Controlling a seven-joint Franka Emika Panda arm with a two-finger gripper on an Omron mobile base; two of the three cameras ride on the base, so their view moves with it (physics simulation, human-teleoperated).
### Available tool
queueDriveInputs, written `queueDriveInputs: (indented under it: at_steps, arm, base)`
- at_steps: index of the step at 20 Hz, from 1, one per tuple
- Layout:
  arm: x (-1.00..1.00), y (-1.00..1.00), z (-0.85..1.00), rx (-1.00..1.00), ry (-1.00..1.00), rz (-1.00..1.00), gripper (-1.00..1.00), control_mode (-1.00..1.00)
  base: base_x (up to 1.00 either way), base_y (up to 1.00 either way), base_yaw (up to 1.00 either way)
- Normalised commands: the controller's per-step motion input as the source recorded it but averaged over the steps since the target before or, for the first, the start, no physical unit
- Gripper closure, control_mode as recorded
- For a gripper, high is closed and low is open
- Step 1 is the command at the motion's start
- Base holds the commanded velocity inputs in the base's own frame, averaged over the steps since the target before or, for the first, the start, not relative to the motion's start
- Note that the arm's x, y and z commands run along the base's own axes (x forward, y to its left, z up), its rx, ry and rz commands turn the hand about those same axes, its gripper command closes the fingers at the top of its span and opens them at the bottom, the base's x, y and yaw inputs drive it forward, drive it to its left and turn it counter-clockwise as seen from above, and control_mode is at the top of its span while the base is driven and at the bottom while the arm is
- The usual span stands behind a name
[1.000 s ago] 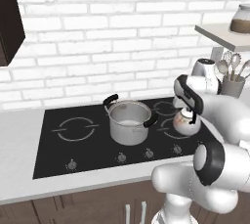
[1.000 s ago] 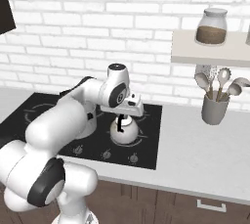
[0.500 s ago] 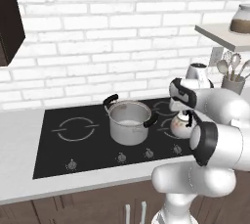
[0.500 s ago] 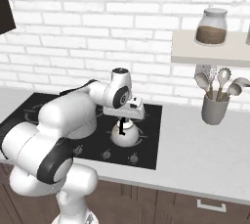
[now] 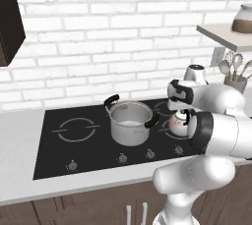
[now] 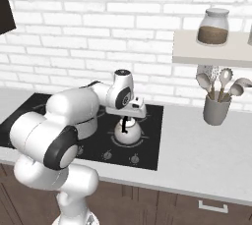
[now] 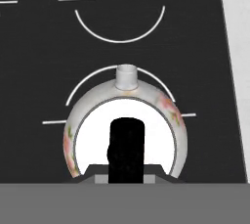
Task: Pick the kettle from the counter and place it on a stove burner. Then turn the burner on.
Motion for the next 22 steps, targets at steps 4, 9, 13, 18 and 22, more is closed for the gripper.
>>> queueDriveInputs:
  at_steps: [4,9,13,18,22]
  arm:
    - [0.50,0.00,-0.04,0.00,0.00,0.00,1.00,-1.00]
    - [0.29,0.00,-0.25,0.00,0.00,0.00,1.00,-1.00]
    - [0.00,0.00,-0.34,0.00,0.04,0.00,1.00,-1.00]
    - [-0.07,0.00,-0.27,0.00,0.06,0.00,1.00,-1.00]
    - [-0.17,0.00,0.00,0.00,0.00,0.00,1.00,-1.00]
  base:
    - [0.00,0.00,0.00]
    - [0.00,0.00,0.00]
    - [0.00,0.00,0.00]
    - [0.00,0.00,0.00]
    - [0.00,0.00,0.00]
